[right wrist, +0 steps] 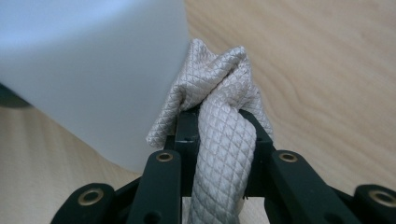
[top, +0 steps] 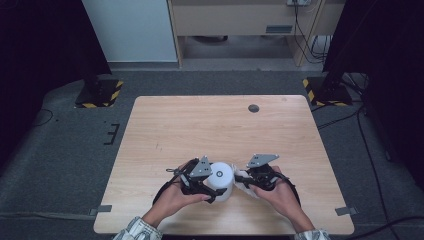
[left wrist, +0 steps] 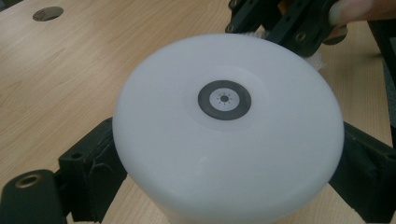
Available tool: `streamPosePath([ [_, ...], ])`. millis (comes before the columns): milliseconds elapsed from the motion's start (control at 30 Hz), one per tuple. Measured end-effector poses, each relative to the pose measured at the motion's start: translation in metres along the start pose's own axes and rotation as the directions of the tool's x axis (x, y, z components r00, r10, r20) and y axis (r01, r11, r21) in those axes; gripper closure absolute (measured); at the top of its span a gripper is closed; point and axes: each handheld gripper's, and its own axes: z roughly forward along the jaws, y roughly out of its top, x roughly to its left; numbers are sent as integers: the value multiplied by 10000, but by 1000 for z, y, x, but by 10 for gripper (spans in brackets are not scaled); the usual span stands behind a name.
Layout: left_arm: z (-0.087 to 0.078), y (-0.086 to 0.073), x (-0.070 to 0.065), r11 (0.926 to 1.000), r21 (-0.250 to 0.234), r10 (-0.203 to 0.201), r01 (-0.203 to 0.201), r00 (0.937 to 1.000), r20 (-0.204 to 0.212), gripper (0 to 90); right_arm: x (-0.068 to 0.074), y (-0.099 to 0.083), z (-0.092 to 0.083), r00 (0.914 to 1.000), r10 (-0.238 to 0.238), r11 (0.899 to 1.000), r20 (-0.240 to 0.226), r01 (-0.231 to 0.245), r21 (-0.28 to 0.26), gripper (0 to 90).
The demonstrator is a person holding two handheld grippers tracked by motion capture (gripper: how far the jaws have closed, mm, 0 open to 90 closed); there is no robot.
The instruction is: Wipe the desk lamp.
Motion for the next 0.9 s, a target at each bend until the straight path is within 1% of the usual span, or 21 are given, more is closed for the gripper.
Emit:
streamPosePath([
  [67, 0, 0, 0, 10000, 11, 32, -32, 10000, -24, 78, 1, -2, 6, 9999, -45, 9994, 126, 40, 357, 734],
  [133, 0, 0, 0, 10000, 21, 30, -30, 10000, -38, 78, 0, -4, 9, 9999, -108, 9987, 128, 101, 505, 734],
  [267, 0, 0, -1, 10000, 38, 37, -37, 10000, -59, 77, 1, -5, 6, 9998, -163, 9991, 116, 158, 393, 734],
  [333, 0, 0, -1, 10000, 31, 0, 0, 10000, -37, 77, 2, -3, 0, 9998, -188, 9997, 74, 187, 153, 733],
  [400, 0, 0, 0, 10000, 35, 29, -29, 10000, -30, 77, 2, 2, -9, 10000, -7, 9993, 31, 8, -386, 733],
  [500, 0, 0, 0, 9999, 78, 74, -73, 10000, -50, 78, 2, 10, -25, 9997, 163, 9923, -184, -184, -1223, 733],
  [533, 0, 0, 0, 9999, 79, 78, -77, 10000, -61, 77, 1, 12, -29, 9991, 254, 9890, -344, -302, -1448, 733],
  [600, 1, 0, -1, 10000, 69, 68, -68, 10000, -70, 77, -1, 13, -32, 9978, 427, 9851, -507, -505, -1642, 733],
  [700, 1, 0, -1, 9999, 61, 80, -80, 10000, -50, 77, -3, 10, -24, 9971, 480, 9886, -585, -558, -1401, 733],
  [800, 1, 0, 0, 10000, 58, 63, -63, 10000, -25, 77, -5, 6, -13, 9984, 397, 9945, -411, -435, -948, 733],
  [867, 2, 0, -1, 9999, 62, 126, -125, 9999, -76, 76, -6, 3, -4, 9987, 428, 9971, -286, -445, -614, 733],
  [900, 2, 0, -1, 10000, 55, 74, -74, 9999, -69, 76, -6, 2, 0, 9991, 375, 9981, -206, -385, -480, 733],
])
